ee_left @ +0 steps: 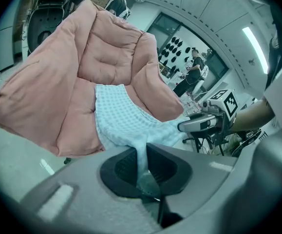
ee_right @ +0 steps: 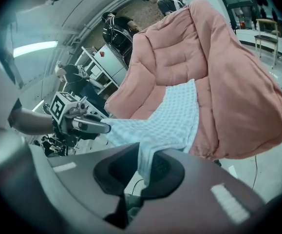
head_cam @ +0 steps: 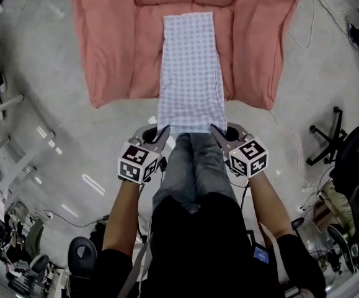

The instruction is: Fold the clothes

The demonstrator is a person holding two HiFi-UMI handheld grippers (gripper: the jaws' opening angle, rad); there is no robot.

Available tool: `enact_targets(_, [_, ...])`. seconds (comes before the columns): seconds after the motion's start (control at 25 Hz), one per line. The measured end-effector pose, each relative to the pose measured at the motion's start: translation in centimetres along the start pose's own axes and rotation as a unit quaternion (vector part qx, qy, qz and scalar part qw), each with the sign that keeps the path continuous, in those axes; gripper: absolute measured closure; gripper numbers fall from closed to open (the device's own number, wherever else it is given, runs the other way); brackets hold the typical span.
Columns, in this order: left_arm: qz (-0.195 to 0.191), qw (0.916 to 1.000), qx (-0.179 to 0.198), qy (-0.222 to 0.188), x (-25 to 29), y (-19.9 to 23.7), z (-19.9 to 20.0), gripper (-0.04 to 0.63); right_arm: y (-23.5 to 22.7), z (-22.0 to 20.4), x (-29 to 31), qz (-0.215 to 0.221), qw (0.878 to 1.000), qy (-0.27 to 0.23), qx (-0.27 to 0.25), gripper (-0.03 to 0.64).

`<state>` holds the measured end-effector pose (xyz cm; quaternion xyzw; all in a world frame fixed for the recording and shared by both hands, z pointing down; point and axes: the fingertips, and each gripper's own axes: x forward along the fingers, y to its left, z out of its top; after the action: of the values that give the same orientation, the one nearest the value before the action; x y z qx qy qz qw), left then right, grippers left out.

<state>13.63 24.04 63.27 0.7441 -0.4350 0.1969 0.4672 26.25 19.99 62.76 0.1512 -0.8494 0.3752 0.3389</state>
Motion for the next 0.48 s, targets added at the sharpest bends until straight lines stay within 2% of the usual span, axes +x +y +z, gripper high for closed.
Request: enact_targets(0.48, [-0.020,0.9950,0.024,-0.095,0.4,3.5,12.9,0.565,-5.2,13.2,0.1,0.015,0.996,-0.083,-0.034,0.603])
